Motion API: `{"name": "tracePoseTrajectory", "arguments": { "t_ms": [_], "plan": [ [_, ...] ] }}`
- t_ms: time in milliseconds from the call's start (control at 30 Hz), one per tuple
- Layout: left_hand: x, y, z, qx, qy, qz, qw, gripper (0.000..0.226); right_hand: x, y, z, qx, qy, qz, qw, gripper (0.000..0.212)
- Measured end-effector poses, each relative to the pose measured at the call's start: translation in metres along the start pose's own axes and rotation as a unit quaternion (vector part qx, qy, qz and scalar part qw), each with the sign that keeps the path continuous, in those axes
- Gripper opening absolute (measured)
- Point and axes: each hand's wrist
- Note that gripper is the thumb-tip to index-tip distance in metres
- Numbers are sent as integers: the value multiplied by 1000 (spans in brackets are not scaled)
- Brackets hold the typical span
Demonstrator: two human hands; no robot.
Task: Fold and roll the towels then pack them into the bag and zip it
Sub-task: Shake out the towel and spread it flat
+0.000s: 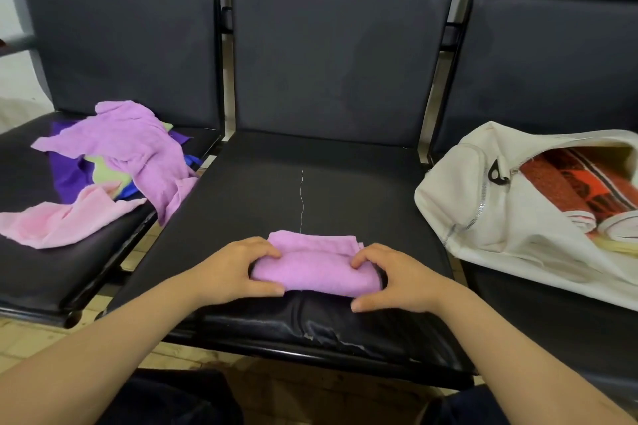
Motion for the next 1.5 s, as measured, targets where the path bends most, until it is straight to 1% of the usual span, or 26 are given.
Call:
{"name": "tracePoseTrajectory", "arguments": {
  "t_ms": [33,67,167,233,267,367,467,533,567,633,700,733,800,900,967,1033,1067,1133,1200,1233,1267,1300,1333,1367,1433,1500],
  "plan": [
    [2,0,-1,10,5,20,1000,67,-1,0,0,11,-6,-15,1000,51],
    [3,-1,-1,4,8,29,1000,62,-2,0,0,4,-5,-20,1000,50],
    [0,-3,-2,-37,6,-12,999,28,1,2,1,-42,-7,12,999,24],
    [-7,-2,-3,-47,24,-65,996,18,3,5,2,-53,-4,21,998,16],
    [-11,-1,-3,-53,36,-96,993,20,4,6,3,-51,-9,31,998,16],
    [-19,-1,-2,-62,91,-175,978,47,8,9,6,-28,-45,90,994,34],
    [-20,-1,8,-36,169,-211,962,39,5,10,15,-12,-70,96,993,22],
    [-18,-2,16,-16,218,-224,950,40,0,7,20,-29,-79,86,993,14],
    [-16,-3,19,-12,244,-211,947,37,-2,4,23,-44,-85,78,992,15],
    [-13,-7,26,-14,284,-107,953,38,-5,-4,27,-87,-104,46,990,21],
    [-16,-9,35,-1,327,-8,945,49,-7,-10,31,-144,-120,5,982,24],
    [-19,-9,39,10,349,10,937,55,-7,-11,32,-162,-108,-12,981,26],
    [-28,-7,47,31,379,-6,925,60,-7,-13,37,-149,-66,-27,986,28],
    [-39,-1,51,30,406,-113,906,58,-3,-15,37,-91,-60,-43,993,36],
    [-41,1,51,12,399,-221,890,53,-3,-14,36,-93,-62,-45,993,36],
    [-43,-1,50,-31,366,-339,866,49,-2,-12,35,-99,-67,-43,992,34],
    [-45,-1,50,-57,351,-378,855,48,-2,-9,33,-100,-71,-38,992,33],
    [-53,5,48,-96,314,-416,848,43,1,-2,29,-97,-75,-8,992,28],
    [-63,18,48,-109,264,-427,858,36,3,7,25,-106,-69,36,991,24],
    [-70,26,49,-105,239,-421,869,34,5,11,22,-116,-61,62,989,26],
    [-77,35,51,-98,215,-411,880,33,8,16,18,-123,-54,90,987,36],
    [-86,45,53,-90,190,-400,892,33,12,22,15,-124,-46,130,983,50],
    [-96,54,56,-83,163,-389,903,31,18,27,11,-113,-40,174,977,65],
    [-107,62,58,-73,137,-377,913,29,22,32,7,-101,-27,212,972,74],
    [-129,77,64,-52,101,-363,925,29,33,41,-4,-83,-7,279,957,74],
    [-148,89,70,-31,80,-375,923,39,42,54,-18,-69,-7,347,935,71]
  ]
}}
Point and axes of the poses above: each hand's wrist, its own z-axis towards the middle knuckle, its own y-axis out of the back of the hand, x = y × z, and after that the axes turned 5 degrees about z, right-handed
